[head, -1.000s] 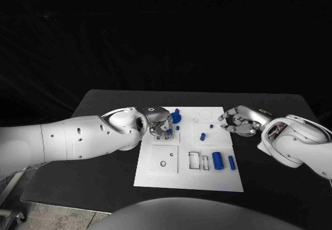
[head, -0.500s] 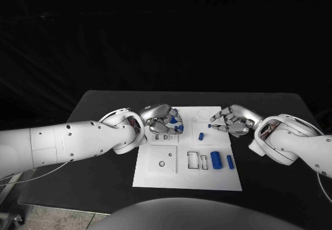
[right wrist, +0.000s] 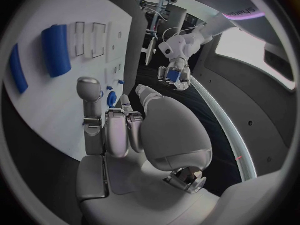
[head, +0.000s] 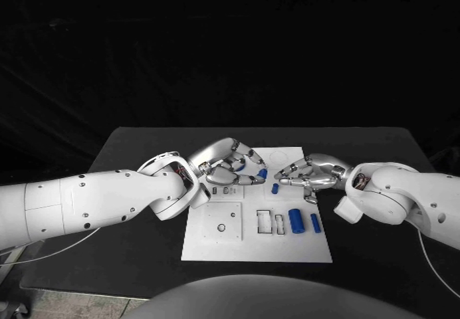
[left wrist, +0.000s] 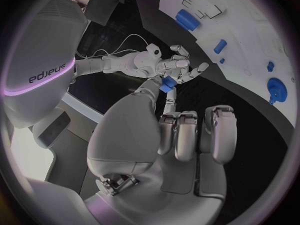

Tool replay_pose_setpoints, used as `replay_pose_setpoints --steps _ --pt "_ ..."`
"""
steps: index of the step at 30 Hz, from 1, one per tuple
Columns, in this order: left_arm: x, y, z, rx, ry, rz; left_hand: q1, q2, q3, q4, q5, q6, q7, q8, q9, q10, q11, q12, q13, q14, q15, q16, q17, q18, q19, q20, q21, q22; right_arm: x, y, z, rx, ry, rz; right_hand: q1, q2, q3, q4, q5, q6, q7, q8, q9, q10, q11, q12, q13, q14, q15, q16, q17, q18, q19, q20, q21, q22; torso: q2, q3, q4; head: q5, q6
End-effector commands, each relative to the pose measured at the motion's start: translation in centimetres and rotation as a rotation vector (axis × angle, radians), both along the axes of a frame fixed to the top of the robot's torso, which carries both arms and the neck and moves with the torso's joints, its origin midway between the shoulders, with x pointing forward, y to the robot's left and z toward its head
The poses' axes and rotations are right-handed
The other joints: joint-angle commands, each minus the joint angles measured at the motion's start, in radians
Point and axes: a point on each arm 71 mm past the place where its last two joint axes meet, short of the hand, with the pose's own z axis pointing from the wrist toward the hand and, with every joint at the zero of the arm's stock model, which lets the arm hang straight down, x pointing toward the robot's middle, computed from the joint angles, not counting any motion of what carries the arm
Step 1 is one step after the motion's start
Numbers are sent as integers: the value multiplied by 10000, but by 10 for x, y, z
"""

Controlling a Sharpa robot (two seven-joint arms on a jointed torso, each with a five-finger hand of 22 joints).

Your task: Assemble the parts on the task board

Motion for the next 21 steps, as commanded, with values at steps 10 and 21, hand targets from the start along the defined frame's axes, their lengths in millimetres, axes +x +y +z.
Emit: replay_pose_setpoints --steps 10,21 --pt "2 -2 -2 -6 31 -182 97 -23 -59 85 -60 235 -201 -47 159 950 -97 -124 2563 1048 -38 24 2633 -147 812 -62 42 2521 -18 9 -3 2999 4029 975 -816 24 -1100 710 -578 192 -27 322 25 605 53 69 2079 566 93 334 580 -59 -245 36 68 194 -3 2 -17 -62 2" --pt "1 -9 -12 1971 -465 -412 59 -56 -144 207 -281 203 -174 -141 129 903 -77 -180 2531 1048 -25 24 2633 -143 797 -55 30 2516 -22 9 -3 2524 3882 265 -1692 432 -2190 866 -724 825 -89 1011 330 859 57 325 2370 646 81 508 843 -110 -102 24 505 484 23 4 -19 -45 2"
